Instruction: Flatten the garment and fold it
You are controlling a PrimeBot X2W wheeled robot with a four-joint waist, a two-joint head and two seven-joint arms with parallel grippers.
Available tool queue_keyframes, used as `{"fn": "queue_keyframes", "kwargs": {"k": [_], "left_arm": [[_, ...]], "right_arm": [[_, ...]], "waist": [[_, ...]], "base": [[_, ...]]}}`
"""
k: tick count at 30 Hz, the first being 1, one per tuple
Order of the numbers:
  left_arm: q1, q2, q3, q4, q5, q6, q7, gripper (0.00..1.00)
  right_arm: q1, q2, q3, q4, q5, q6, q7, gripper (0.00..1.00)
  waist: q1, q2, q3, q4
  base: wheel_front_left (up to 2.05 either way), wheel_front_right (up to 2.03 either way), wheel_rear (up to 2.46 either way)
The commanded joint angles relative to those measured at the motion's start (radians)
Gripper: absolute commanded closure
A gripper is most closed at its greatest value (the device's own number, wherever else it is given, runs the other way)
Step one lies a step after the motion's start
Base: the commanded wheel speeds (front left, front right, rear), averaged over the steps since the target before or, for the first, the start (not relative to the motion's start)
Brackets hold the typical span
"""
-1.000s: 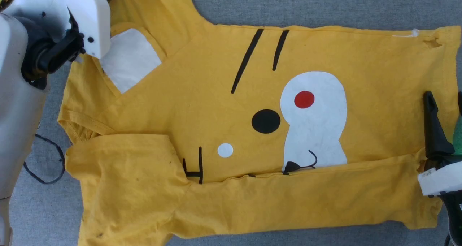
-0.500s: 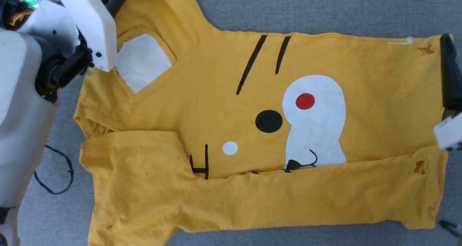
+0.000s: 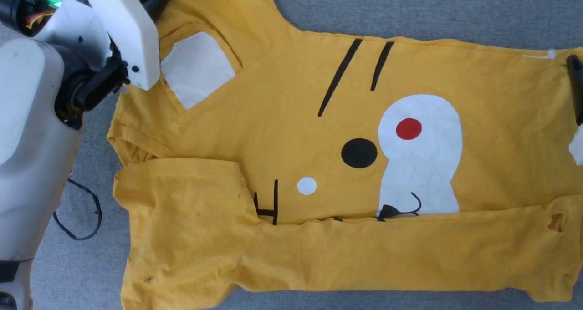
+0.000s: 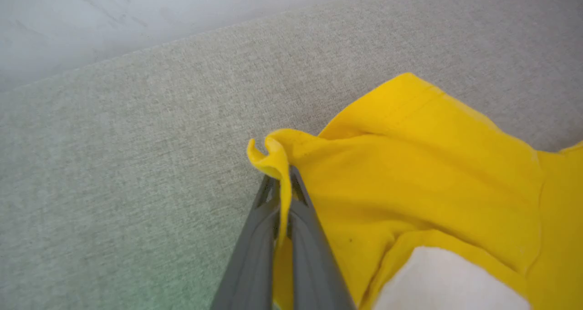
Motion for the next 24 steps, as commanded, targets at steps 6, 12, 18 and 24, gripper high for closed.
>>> {"fn": "queue_keyframes", "kwargs": {"k": [6, 12, 18, 24], "left_arm": [[-0.002, -0.002, -0.006, 0.011, -0.008, -0.008, -0.011, 1.00], [0.003, -0.006, -0.007, 0.022, -0.012, -0.008, -0.023, 1.00], [0.023, -0.012, 0.027, 0.017, -0.024, -0.001, -0.112, 1.00], [0.088, 0.004, 0.079, -0.032, -0.034, 0.001, -0.248, 1.00]], "right_arm": [[-0.016, 0.049, -0.020, 0.048, 0.014, -0.001, 0.059, 0.49], [-0.024, 0.070, -0.047, 0.051, 0.008, -0.001, 0.076, 1.00], [-0.018, 0.082, -0.054, 0.034, 0.016, -0.001, 0.041, 1.00], [0.021, 0.086, -0.061, 0.005, 0.050, -0.001, -0.011, 1.00]], "waist": [[0.0000, -0.0001, 0.015, 0.018], [0.0000, -0.0001, 0.003, 0.022], [0.0000, -0.0001, -0.059, 0.021], [0.0000, -0.0001, -0.139, 0.016]], "base": [[0.00, 0.00, 0.00], [0.00, 0.00, 0.00], [0.00, 0.00, 0.00], [0.00, 0.00, 0.00]]}}
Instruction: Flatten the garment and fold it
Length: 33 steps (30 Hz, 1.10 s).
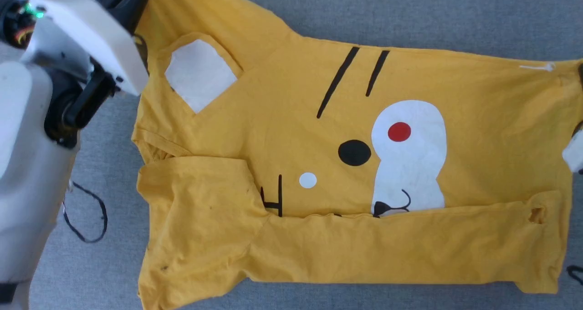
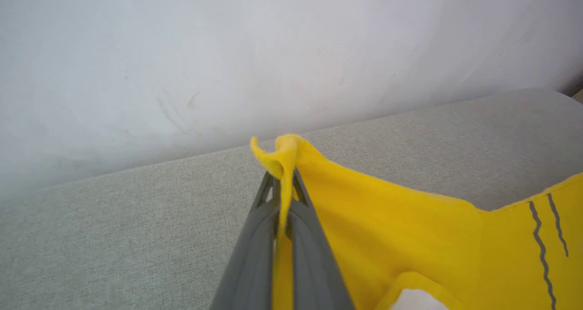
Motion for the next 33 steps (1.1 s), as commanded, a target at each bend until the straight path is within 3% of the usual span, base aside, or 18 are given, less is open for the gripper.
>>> {"fn": "queue_keyframes", "kwargs": {"k": [1, 9, 19, 24, 31, 33], "left_arm": [[0.037, 0.011, 0.019, -0.022, -0.009, 0.007, -0.034, 1.00], [0.285, 0.068, 0.074, -0.230, -0.034, 0.032, -0.173, 1.00], [0.655, 0.092, 0.101, -0.446, -0.042, 0.122, -0.300, 1.00], [0.811, 0.062, 0.069, -0.479, -0.058, 0.151, -0.338, 1.00], [0.887, 0.025, -0.013, -0.377, -0.068, 0.123, -0.335, 1.00], [0.880, 0.018, -0.032, -0.335, -0.065, 0.114, -0.323, 0.91]], "right_arm": [[0.025, 0.004, -0.003, -0.009, 0.012, -0.001, -0.015, 1.00], [0.156, 0.035, -0.033, -0.043, 0.058, -0.001, -0.095, 1.00], [0.355, 0.067, -0.069, -0.068, 0.121, -0.001, -0.162, 1.00], [0.444, 0.071, -0.074, -0.038, 0.173, -0.001, -0.187, 1.00], [0.529, 0.071, -0.047, 0.055, 0.216, -0.001, -0.230, 1.00], [0.538, 0.071, -0.045, 0.072, 0.205, -0.001, -0.237, 1.00]], "waist": [[0.0000, -0.0001, -0.057, -0.005], [0.0000, -0.0001, -0.159, -0.006], [0.0000, -0.0001, -0.273, 0.016], [0.0000, -0.0001, -0.309, 0.027], [0.0000, -0.0001, -0.328, 0.037], [0.0000, -0.0001, -0.330, 0.039]], "base": [[0.00, 0.00, 0.00], [0.00, 0.00, 0.00], [0.00, 0.00, 0.00], [0.00, 0.00, 0.00], [0.00, 0.00, 0.00], [0.00, 0.00, 0.00]]}}
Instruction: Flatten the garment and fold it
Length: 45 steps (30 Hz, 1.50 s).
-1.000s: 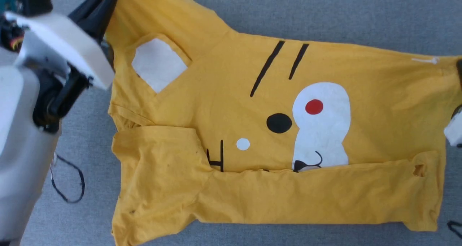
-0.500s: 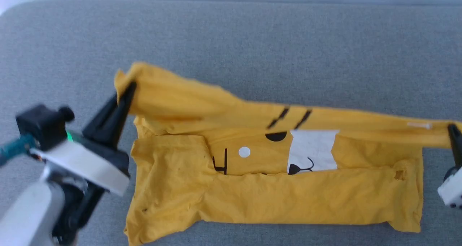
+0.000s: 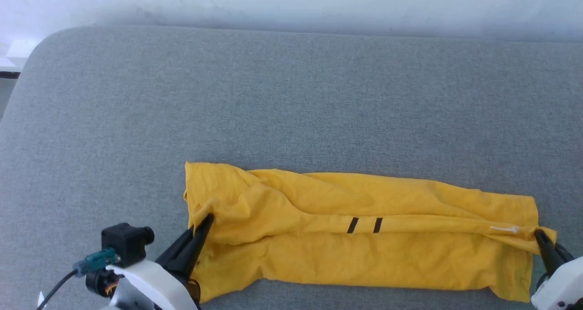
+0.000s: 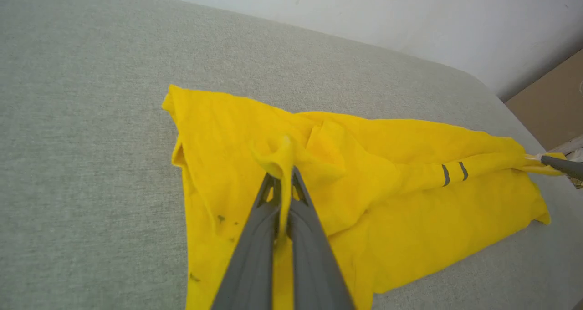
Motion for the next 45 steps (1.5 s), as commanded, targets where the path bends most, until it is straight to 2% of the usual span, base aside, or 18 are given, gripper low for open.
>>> {"fn": "queue_keyframes", "kwargs": {"k": [1, 2, 3, 4, 10, 14, 16, 20, 22, 25, 27, 29, 38, 39, 40, 41, 45], "left_arm": [[-0.005, -0.003, -0.004, 0.014, 0.004, -0.008, 0.005, 0.85], [-0.011, -0.005, -0.011, 0.033, 0.006, -0.010, 0.013, 0.73], [-0.016, -0.010, -0.013, 0.046, 0.005, -0.010, 0.016, 0.36], [-0.021, -0.015, -0.010, 0.057, 0.002, -0.008, 0.012, 0.00], [-0.019, -0.033, 0.034, 0.059, -0.039, 0.009, -0.020, 0.00], [0.023, -0.027, 0.113, 0.001, -0.073, 0.048, -0.082, 0.00], [0.049, -0.019, 0.161, -0.038, -0.063, 0.086, -0.131, 0.00], [0.093, -0.024, 0.249, -0.115, 0.033, 0.201, -0.202, 0.00], [0.109, -0.047, 0.288, -0.151, 0.094, 0.246, -0.215, 0.00], [0.123, -0.095, 0.339, -0.205, 0.193, 0.285, -0.219, 0.00], [0.132, -0.132, 0.362, -0.229, 0.248, 0.289, -0.220, 0.00], [0.145, -0.161, 0.366, -0.234, 0.280, 0.275, -0.220, 0.00], [0.149, -0.218, 0.383, -0.210, 0.354, 0.215, -0.220, 0.00], [0.149, -0.222, 0.385, -0.207, 0.358, 0.210, -0.220, 0.00], [0.149, -0.226, 0.386, -0.204, 0.362, 0.206, -0.220, 0.00], [0.148, -0.230, 0.386, -0.201, 0.365, 0.201, -0.220, 0.00], [0.149, -0.249, 0.391, -0.187, 0.373, 0.188, -0.220, 0.00]], "right_arm": [[0.005, 0.002, -0.001, 0.006, -0.003, -0.001, -0.006, 0.90], [0.005, 0.002, -0.003, 0.011, -0.007, -0.001, -0.009, 0.51], [0.001, 0.002, -0.009, 0.015, -0.008, -0.001, -0.017, 0.00], [-0.005, 0.002, -0.015, 0.019, -0.010, -0.001, -0.022, 0.00], [-0.025, 0.002, -0.046, -0.004, -0.008, -0.001, -0.038, 0.00], [-0.019, 0.002, -0.079, -0.029, -0.001, -0.001, -0.044, 0.00], [-0.013, 0.002, -0.088, -0.030, 0.003, -0.001, -0.042, 0.00], [-0.002, 0.002, -0.079, -0.008, 0.012, -0.001, -0.036, 0.00], [-0.001, 0.002, -0.068, 0.009, 0.019, -0.001, -0.036, 0.00], [-0.004, 0.002, -0.057, 0.035, 0.027, -0.001, -0.034, 0.00], [-0.007, 0.002, -0.050, 0.053, 0.020, -0.001, -0.028, 0.00], [-0.010, 0.002, -0.033, 0.071, 0.013, -0.001, -0.017, 0.00], [-0.020, 0.002, 0.033, 0.130, 0.003, -0.001, 0.066, 0.00], [-0.023, 0.002, 0.036, 0.137, 0.004, -0.001, 0.074, 0.40], [-0.026, 0.002, 0.039, 0.143, 0.006, -0.001, 0.081, 0.66], [-0.029, 0.002, 0.042, 0.148, 0.004, -0.001, 0.086, 1.00], [-0.050, 0.002, 0.026, 0.167, 0.000, -0.001, 0.076, 1.00]], "waist": [[0.0001, -0.0001, -0.001, 0.001], [0.0001, -0.0001, -0.002, 0.000], [0.0001, -0.0001, -0.003, -0.001], [0.0001, -0.0001, -0.004, -0.003], [0.0001, -0.0001, -0.014, -0.017], [0.0001, -0.0001, -0.023, -0.026], [0.0001, -0.0001, -0.026, -0.030], [0.0001, -0.0001, -0.022, -0.031], [0.0001, -0.0001, -0.017, -0.027], [0.0001, -0.0001, -0.007, -0.017], [0.0001, -0.0001, 0.000, -0.008], [0.0001, -0.0001, 0.007, 0.002], [0.0001, -0.0001, 0.024, 0.040], [0.0001, -0.0001, 0.024, 0.043], [0.0001, -0.0001, 0.024, 0.045], [0.0001, -0.0001, 0.024, 0.046], [0.0001, -0.0001, 0.015, 0.049]], "base": [[0.00, 0.00, 0.00], [0.00, 0.00, 0.00], [0.00, 0.00, 0.00], [0.00, 0.00, 0.00], [0.00, 0.00, 0.00], [0.00, 0.00, 0.00], [0.00, 0.00, 0.00], [0.00, 0.00, 0.00], [0.00, 0.00, 0.00], [0.00, 0.00, 0.00], [0.00, 0.00, 0.00], [0.00, 0.00, 0.00], [0.00, 0.00, 0.00], [0.00, 0.00, 0.00], [0.00, 0.00, 0.00], [0.00, 0.00, 0.00], [0.00, 0.00, 0.00]]}}
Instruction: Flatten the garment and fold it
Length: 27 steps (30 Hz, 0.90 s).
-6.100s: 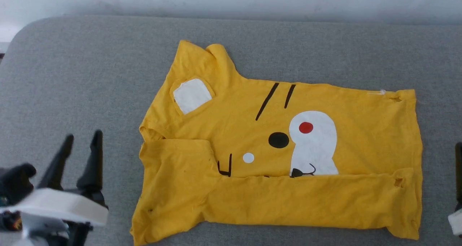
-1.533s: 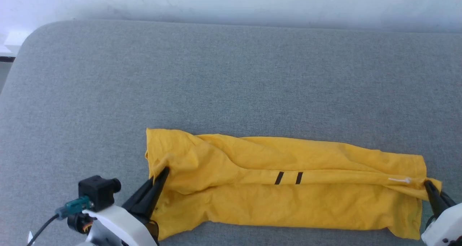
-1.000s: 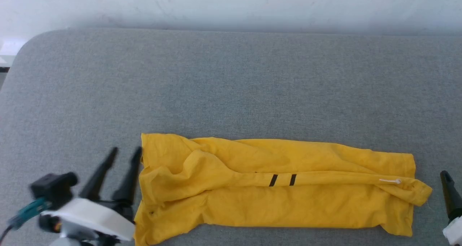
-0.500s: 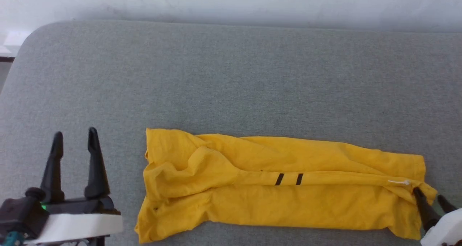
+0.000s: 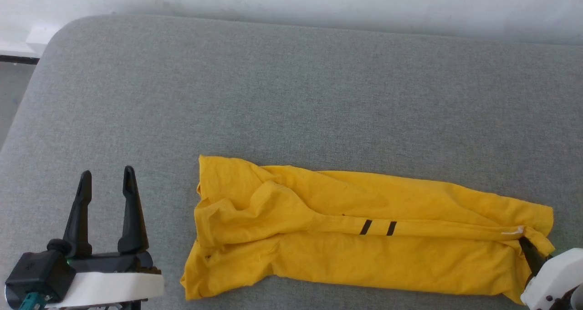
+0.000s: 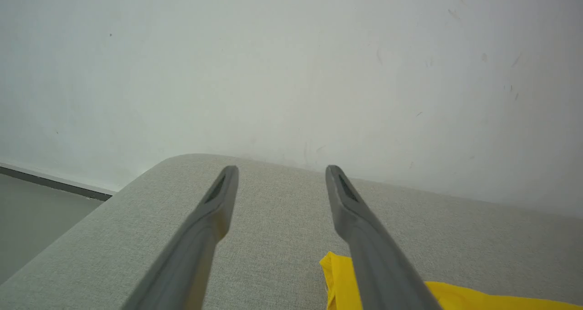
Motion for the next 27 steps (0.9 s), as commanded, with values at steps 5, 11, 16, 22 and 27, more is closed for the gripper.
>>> {"fn": "queue_keyframes", "kwargs": {"k": [5, 11, 16, 22, 27], "left_arm": [[0.015, -0.022, 0.014, 0.016, 0.017, -0.016, -0.005, 0.00], [0.025, -0.028, 0.021, 0.020, 0.027, -0.025, -0.005, 0.00], [0.034, -0.031, 0.018, 0.031, 0.031, -0.033, -0.005, 0.00], [0.047, -0.036, 0.009, 0.047, 0.028, -0.039, -0.005, 0.00], [0.051, -0.039, 0.000, 0.055, 0.026, -0.039, -0.004, 0.00]], "right_arm": [[-0.028, 0.013, -0.055, 0.026, -0.032, -0.001, -0.009, 1.00], [-0.061, 0.013, -0.235, -0.023, -0.148, -0.001, 0.000, 1.00], [-0.068, 0.013, -0.332, -0.068, -0.173, -0.001, 0.053, 1.00], [-0.027, 0.013, -0.230, -0.138, -0.085, -0.001, 0.131, 1.00], [0.031, 0.013, -0.007, -0.212, 0.029, -0.001, 0.204, 1.00]], "waist": [[0.0000, -0.0001, -0.021, -0.010], [0.0000, -0.0001, -0.030, -0.021], [0.0000, -0.0001, -0.041, -0.030], [0.0000, -0.0001, -0.065, -0.042], [0.0000, -0.0001, -0.080, -0.046]], "base": [[0.00, 0.00, 0.00], [0.00, 0.00, 0.00], [0.00, 0.00, 0.00], [0.00, 0.00, 0.00], [0.00, 0.00, 0.00]]}}
